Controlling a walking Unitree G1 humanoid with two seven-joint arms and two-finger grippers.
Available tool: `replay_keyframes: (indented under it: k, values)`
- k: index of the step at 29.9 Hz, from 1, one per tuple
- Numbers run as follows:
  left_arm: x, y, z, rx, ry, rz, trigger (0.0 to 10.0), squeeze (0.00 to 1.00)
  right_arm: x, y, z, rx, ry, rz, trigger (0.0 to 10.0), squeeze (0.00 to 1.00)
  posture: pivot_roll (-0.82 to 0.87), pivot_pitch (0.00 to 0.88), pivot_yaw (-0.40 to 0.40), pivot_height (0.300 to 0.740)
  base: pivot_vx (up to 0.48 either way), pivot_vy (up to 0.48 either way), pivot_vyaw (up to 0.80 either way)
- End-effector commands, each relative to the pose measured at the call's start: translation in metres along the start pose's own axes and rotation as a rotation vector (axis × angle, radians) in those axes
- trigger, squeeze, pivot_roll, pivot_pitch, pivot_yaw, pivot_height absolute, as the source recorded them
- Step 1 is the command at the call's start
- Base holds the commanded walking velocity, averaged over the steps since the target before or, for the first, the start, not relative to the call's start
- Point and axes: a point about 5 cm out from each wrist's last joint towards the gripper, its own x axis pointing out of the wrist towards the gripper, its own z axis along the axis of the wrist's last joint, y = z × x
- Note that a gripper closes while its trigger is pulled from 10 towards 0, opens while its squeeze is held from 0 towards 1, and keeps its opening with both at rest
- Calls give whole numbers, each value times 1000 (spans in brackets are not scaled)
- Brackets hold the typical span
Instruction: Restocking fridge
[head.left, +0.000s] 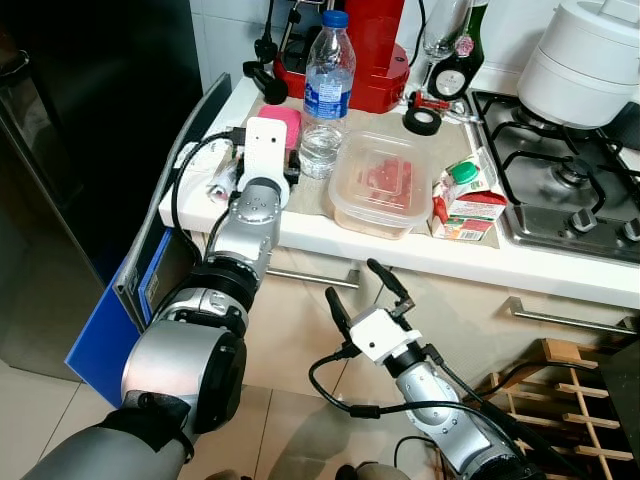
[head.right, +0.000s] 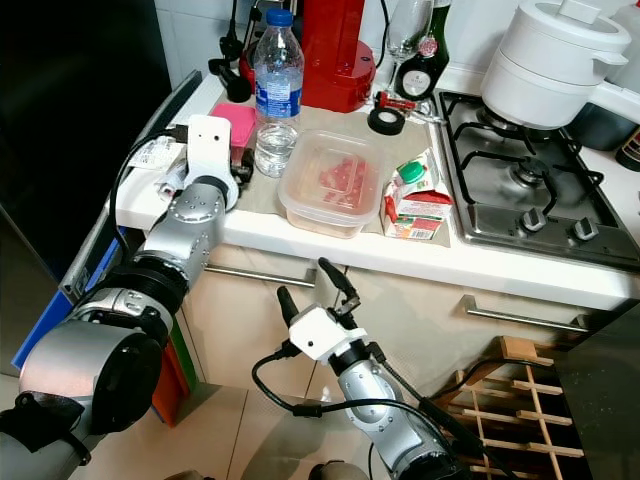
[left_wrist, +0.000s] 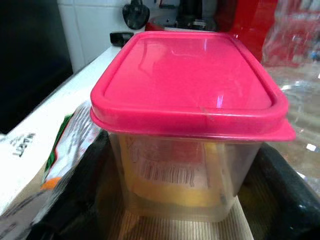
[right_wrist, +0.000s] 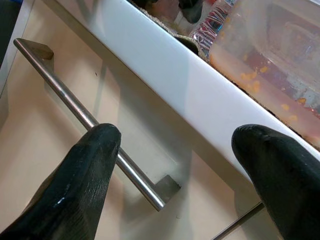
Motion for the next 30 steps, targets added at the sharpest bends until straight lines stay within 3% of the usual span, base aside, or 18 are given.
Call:
replay_keyframes:
  k: [1,7,17,22,24,27,28,29,30]
  values:
    - [2,-1,25,-14,-106,-19,0,0,-2,-5,-4,-1,13,-13,10000,0,-118,0,-80,740,0,0,0]
    - [-7,-2,52,-14,-274,-38,0,0,-2,-5,-5,-3,9,-7,10000,0,-103,0,-82,740,0,0,0]
    - [-25,12,70,18,-433,-35,0,0,8,-14,1,20,-20,-67,10000,0,-73,0,-75,740,0,0,0]
    - [-51,30,84,14,-554,-66,0,0,17,-39,16,82,-83,-183,10000,0,-35,0,-74,740,0,0,0]
    - [-62,28,86,26,-588,-114,0,0,19,-46,18,128,-80,-236,10000,0,-23,0,-75,740,0,0,0]
    - [-75,24,76,32,-573,-178,0,0,9,-77,23,160,-107,-329,10000,0,-9,0,-68,740,0,0,0]
    - [-75,24,76,32,-573,-178,0,0,9,-77,23,160,-107,-329,10000,0,-9,0,-68,740,0,0,0]
    - [-84,19,64,20,-536,-218,0,0,-5,-108,33,173,-151,-397,10000,0,-8,0,-63,740,0,0,0]
    - [-87,17,60,12,-524,-233,0,0,-10,-117,37,178,-166,-417,10000,0,-7,0,-60,740,0,0,0]
